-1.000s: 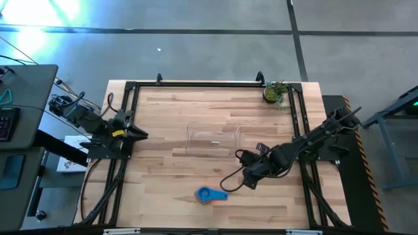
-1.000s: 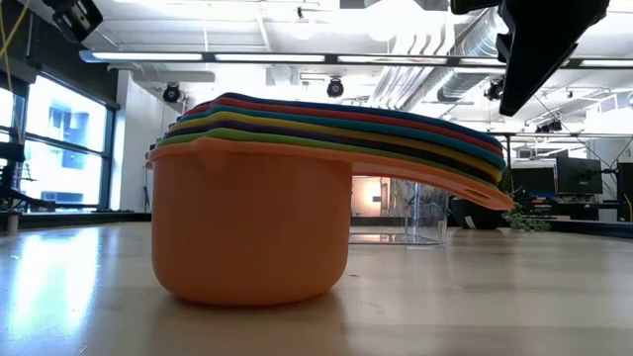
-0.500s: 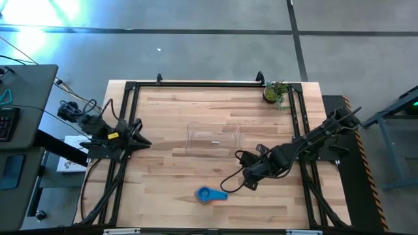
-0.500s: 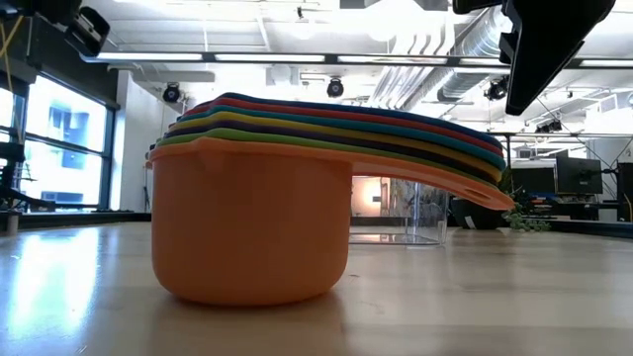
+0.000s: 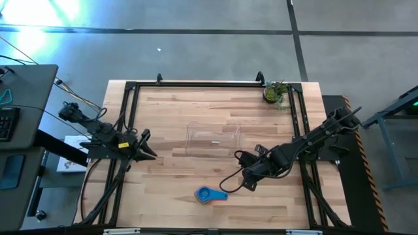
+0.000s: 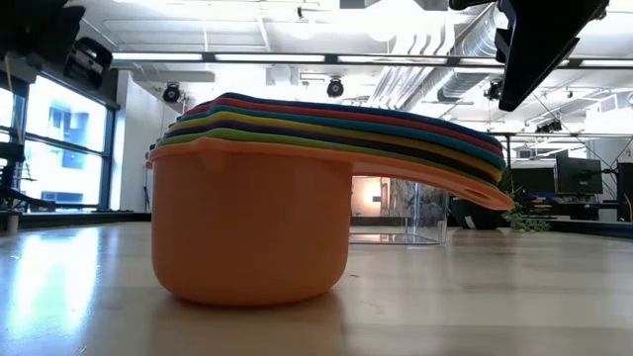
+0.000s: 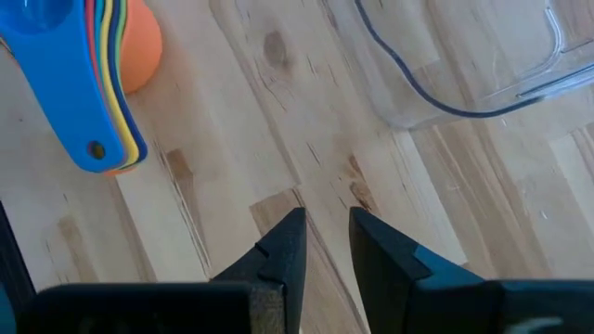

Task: Nest measuring cups in basket
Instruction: Put the stacked measuring cups on top of the transparent bin

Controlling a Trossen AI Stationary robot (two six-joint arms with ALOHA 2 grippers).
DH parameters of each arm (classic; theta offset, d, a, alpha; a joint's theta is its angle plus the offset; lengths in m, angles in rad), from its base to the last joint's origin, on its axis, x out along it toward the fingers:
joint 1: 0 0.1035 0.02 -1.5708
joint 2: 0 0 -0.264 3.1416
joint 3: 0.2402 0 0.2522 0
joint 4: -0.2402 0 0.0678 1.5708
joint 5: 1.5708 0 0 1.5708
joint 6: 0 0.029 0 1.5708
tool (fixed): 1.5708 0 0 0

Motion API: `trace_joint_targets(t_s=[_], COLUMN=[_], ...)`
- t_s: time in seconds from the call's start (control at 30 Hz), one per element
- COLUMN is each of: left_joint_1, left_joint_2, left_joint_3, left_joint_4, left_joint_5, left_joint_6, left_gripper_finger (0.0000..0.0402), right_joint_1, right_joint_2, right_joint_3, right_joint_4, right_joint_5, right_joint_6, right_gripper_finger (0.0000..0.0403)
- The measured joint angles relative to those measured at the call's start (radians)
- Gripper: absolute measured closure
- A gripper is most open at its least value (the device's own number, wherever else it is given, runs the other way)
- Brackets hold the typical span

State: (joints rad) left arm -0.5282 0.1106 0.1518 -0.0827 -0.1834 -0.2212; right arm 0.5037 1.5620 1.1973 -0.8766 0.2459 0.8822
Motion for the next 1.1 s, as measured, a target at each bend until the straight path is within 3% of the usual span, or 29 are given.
trace_joint_targets(t_s=[0.4, 0.77, 1.1], left_joint_1=[0.000, 0.000, 0.000], left_joint_2=[0.000, 0.021, 0.028], left_joint_3=[-0.138, -0.140, -0.140], left_joint_4=[0.124, 0.112, 0.113], left_joint_5=[0.007, 0.044, 0.043], left_joint_6=[0.048, 0.238, 0.169], left_gripper_finger=[0.0351, 0.0351, 0.0351], right_joint_1=[0.000, 0.000, 0.000], right_joint_2=[0.000, 0.000, 0.000], right_joint_3=[0.000, 0.000, 0.000], right_joint_4=[0.021, 0.030, 0.030], right_joint_5=[-0.014, -0.014, -0.018], right_joint_6=[0.000, 0.000, 0.000], right_gripper_finger=[0.0327, 0.0327, 0.0327])
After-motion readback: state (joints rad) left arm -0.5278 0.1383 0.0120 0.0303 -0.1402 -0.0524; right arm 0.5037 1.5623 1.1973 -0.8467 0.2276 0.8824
